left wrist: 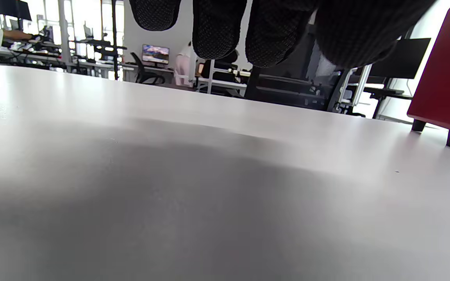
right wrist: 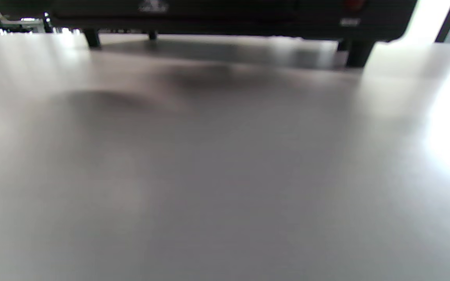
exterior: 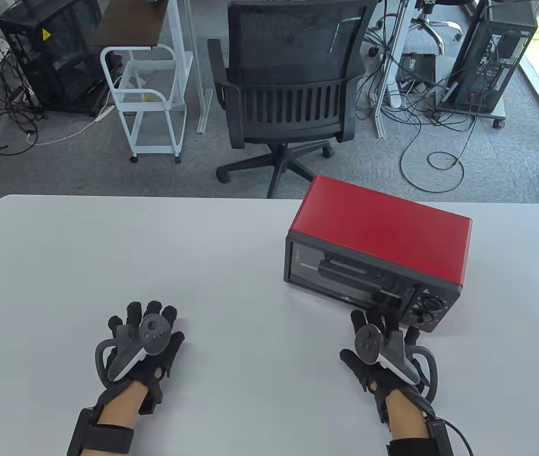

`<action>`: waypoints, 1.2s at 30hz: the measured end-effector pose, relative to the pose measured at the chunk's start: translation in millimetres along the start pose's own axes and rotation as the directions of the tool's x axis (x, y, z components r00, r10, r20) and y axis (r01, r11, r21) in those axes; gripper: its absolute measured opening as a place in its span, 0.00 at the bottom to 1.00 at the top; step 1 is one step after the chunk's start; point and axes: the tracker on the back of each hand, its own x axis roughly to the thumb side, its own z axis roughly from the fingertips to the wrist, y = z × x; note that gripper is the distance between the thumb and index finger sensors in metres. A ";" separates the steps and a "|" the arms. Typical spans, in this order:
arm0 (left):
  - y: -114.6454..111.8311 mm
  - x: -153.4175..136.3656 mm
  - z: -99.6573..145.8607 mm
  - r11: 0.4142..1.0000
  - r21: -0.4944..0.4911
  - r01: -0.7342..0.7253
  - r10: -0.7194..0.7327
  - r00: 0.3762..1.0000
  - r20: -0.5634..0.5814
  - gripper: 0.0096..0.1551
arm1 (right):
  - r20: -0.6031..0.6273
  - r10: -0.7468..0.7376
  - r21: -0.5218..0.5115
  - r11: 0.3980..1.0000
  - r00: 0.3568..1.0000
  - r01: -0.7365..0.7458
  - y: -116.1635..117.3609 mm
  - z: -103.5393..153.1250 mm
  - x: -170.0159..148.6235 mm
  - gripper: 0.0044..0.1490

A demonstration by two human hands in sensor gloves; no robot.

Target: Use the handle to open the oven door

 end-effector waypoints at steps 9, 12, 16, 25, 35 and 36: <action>-0.1 -0.3 -0.4 1.000 0.000 -0.003 0.003 1.000 0.001 0.39 | 0.000 -0.007 0.005 1.000 1.000 0.007 -0.3 0.2 0.7 0.56; -0.1 -0.1 -0.4 1.000 -0.002 -0.003 0.003 1.000 -0.001 0.39 | 0.002 -0.008 0.011 1.000 1.000 0.008 0.0 0.1 0.8 0.56; 0.1 0.1 -0.3 1.000 0.000 -0.001 0.001 1.000 0.001 0.40 | 0.001 -0.012 0.011 1.000 1.000 0.012 0.4 -0.1 0.8 0.56; 0.6 0.1 0.0 1.000 -0.001 -0.004 0.004 1.000 -0.002 0.39 | 0.002 -0.014 0.016 1.000 1.000 0.014 0.8 -0.5 1.3 0.56; 1.0 -0.1 0.2 1.000 -0.003 -0.003 0.003 1.000 -0.003 0.39 | 0.001 -0.020 0.020 1.000 1.000 0.020 0.9 -0.6 1.0 0.56; 1.2 -0.1 0.3 1.000 -0.003 -0.003 0.003 1.000 -0.003 0.40 | 0.001 -0.021 0.020 1.000 1.000 0.021 1.0 -0.6 1.0 0.56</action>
